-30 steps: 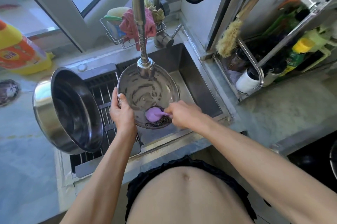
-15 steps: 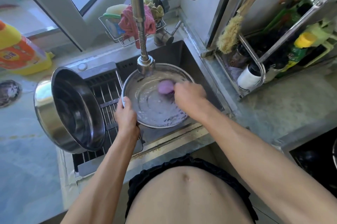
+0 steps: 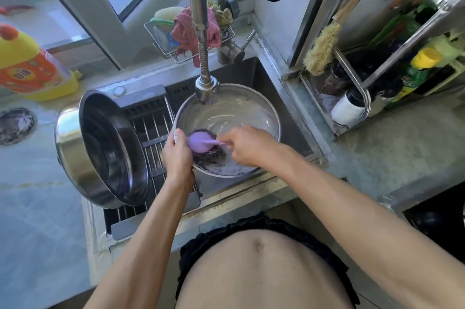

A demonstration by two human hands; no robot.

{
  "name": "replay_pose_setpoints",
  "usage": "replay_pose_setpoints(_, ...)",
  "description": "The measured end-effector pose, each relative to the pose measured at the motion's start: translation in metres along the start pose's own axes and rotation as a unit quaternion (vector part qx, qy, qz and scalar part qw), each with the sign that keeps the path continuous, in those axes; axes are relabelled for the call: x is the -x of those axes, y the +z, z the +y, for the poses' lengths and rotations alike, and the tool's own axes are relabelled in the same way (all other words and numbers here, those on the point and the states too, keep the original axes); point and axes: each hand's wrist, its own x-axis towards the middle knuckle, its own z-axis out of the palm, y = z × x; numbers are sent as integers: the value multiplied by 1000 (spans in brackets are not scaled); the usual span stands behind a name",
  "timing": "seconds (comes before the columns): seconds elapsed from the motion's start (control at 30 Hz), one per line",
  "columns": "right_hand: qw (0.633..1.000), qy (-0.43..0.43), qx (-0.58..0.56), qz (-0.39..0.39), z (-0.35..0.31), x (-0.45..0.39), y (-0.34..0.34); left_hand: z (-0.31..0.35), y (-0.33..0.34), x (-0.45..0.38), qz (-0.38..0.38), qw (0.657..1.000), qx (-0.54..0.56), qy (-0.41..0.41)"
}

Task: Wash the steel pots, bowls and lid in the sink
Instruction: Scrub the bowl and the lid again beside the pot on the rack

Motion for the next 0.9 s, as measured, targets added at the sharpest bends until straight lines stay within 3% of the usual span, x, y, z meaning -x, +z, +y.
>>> replay_pose_setpoints(0.17, 982, 138, 102, 73, 7, -6, -16, 1, 9, 16, -46, 998, -43, 15)
replay_pose_setpoints(0.33, 992, 60, 69, 89, -20, -14, 6, 7, 20, 19, -39, 998, -39, 31)
replay_pose_setpoints(0.47, 1000, 2, 27, 6, -6, 3, 5, 20, 7, 2, -15, 999, -24, 20)
replay_pose_setpoints(0.57, 998, 29, 42, -32, 12, 15, 1, 24, -4, -8, 10, 1000, -10, -12)
replay_pose_setpoints(0.73, 990, 127, 38, 52, 35, 8, 0, 20, -4, -3, -6, 999, -9, -38)
replay_pose_setpoints(0.9, 975, 131, -151, 100, 44, -1, 11, 16, 5, 15, -28, 999, -16, -19)
